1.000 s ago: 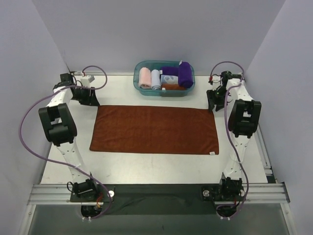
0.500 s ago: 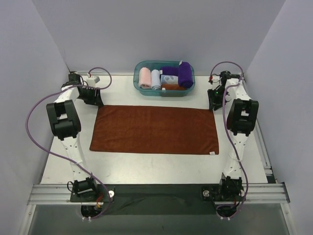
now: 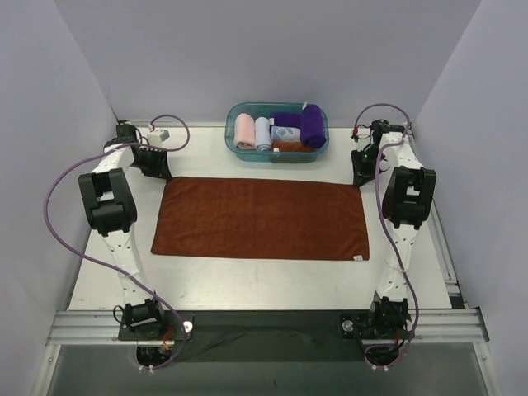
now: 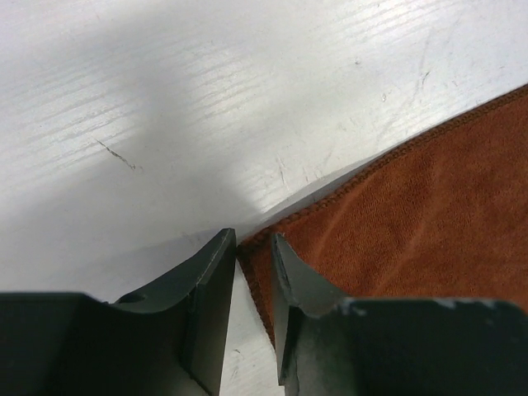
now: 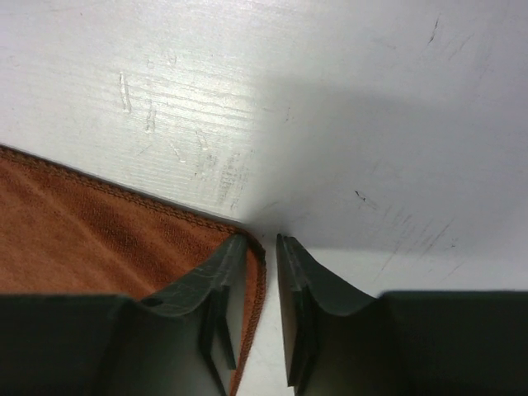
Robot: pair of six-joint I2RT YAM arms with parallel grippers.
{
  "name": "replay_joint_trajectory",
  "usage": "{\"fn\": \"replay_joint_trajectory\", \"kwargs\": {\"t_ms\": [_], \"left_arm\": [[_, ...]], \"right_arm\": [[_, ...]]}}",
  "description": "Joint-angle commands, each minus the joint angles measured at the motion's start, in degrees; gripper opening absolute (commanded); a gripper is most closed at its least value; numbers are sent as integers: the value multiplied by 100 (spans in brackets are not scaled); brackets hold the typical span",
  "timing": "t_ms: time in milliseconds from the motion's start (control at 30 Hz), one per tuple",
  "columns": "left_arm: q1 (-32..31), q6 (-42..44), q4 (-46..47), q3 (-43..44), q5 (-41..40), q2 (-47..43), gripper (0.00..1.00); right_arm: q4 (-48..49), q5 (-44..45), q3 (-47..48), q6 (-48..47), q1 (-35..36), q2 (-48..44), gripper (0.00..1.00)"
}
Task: Roll the towels
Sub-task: Fold the towel
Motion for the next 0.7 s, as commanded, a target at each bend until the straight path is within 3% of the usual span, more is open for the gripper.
{"fn": "replay_joint_trajectory", "kwargs": {"t_ms": [0,200,333,667], "left_arm": [[-13,94,-118,-3,34,101,33],[-21,-20,-118,137,237,145,16],[-13,-99,-110,278,298,119,0],[181,-266,-110,577,456,-319,0]], "right_arm": [[-265,-87,183,15,-10,133,21],[-265,-184,184,24,-10,36,0],[-256,-192,245,15,-19,-113,0],[-387,-175,421,-72,-124,-561,0]]}}
